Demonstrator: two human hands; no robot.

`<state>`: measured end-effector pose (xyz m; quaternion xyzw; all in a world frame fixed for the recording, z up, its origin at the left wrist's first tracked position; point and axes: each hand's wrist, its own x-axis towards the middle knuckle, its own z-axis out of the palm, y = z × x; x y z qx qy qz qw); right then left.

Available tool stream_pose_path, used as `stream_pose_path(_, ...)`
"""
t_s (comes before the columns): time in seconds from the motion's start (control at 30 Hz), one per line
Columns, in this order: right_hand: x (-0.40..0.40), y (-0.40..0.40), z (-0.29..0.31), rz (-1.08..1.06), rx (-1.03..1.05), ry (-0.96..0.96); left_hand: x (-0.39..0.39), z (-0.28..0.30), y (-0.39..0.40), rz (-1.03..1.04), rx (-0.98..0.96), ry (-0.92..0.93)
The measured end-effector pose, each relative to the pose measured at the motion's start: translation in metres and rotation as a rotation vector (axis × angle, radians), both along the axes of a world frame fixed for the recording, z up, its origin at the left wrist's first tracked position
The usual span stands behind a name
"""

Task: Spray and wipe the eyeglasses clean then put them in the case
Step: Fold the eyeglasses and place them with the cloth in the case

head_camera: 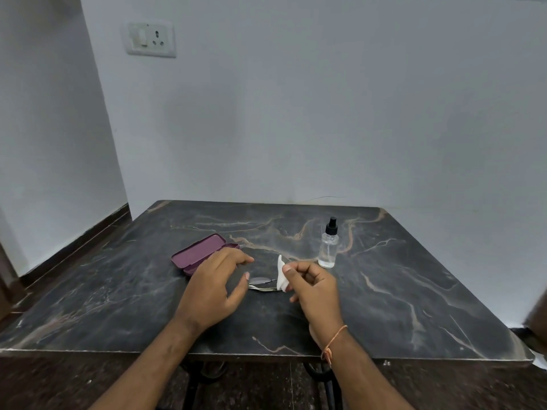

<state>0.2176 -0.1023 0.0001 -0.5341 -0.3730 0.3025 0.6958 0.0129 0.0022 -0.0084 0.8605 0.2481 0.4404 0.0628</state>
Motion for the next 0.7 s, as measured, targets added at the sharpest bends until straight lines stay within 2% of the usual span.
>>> stream_pose_path(0.1, 0.000, 0.000, 0.001, 0.023, -0.004, 0.025, 0.008, -0.001, -0.011, -0.034, 0.013, 0.020)
stream_pose_path(0.23, -0.003, -0.004, 0.003, 0.086, 0.013, -0.038, 0.021, 0.001, -0.023, -0.043, -0.104, -0.010)
stream_pose_path(0.43, -0.004, -0.005, 0.004, 0.239, 0.048, -0.037, 0.027, 0.002, -0.027, -0.072, -0.141, -0.036)
stream_pose_path(0.7, -0.002, -0.005, 0.003, 0.247, 0.073, -0.020, 0.028, 0.000, -0.030, -0.097, -0.222, -0.131)
